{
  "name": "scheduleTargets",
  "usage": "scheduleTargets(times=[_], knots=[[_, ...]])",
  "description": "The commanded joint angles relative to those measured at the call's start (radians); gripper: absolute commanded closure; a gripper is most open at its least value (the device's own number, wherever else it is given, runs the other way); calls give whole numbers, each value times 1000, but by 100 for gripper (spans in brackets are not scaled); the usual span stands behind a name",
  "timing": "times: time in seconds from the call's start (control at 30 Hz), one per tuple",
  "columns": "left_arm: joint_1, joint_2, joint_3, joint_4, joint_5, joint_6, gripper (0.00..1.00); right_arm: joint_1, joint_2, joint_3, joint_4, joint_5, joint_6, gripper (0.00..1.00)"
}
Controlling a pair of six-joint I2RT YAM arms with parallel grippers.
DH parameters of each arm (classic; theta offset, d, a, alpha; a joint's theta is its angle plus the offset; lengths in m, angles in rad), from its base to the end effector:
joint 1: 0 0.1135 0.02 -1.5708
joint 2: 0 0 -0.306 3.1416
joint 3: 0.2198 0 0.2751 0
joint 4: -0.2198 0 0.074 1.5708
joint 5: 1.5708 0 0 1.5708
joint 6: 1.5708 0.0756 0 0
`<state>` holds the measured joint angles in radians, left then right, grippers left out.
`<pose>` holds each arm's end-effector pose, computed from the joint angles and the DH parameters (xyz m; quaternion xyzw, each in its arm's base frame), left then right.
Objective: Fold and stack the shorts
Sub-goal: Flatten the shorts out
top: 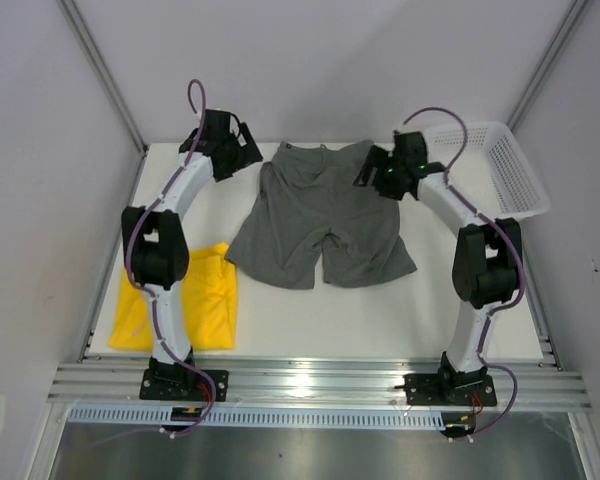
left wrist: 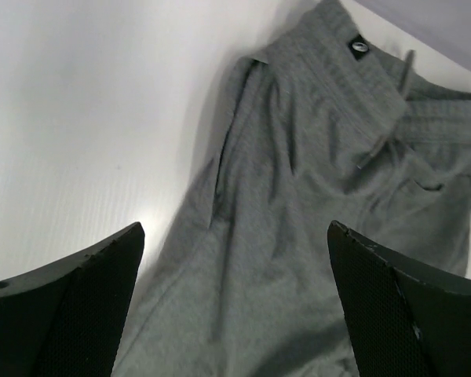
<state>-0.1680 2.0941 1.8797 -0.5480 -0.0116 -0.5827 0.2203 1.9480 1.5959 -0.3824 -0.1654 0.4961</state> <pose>0.5485 -0.0921 0.2767 -0.1915 0.8992 -0.1392 0.3678 0.5005 0.1248 0.2621 0.0920 0.9067 0.2126 0.3525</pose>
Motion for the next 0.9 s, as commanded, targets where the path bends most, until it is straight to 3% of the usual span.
scheduleTargets(times=[0.0,0.23,0.37,0.5,0.87], knots=[[-5,-183,-82,49,16,21,1,180,-95,-59,31,-2,-102,19],[56,-333,-151,-53,35,6,1,453,-91,-102,74,47,-114,34],[131,-433,-250,-47,108,-35,1,589,9,7,70,93,-169,36],[194,-538,-333,-18,134,-28,1,671,110,76,77,104,-244,35],[239,-666,-338,-105,108,20,1,815,290,260,54,297,-409,29]])
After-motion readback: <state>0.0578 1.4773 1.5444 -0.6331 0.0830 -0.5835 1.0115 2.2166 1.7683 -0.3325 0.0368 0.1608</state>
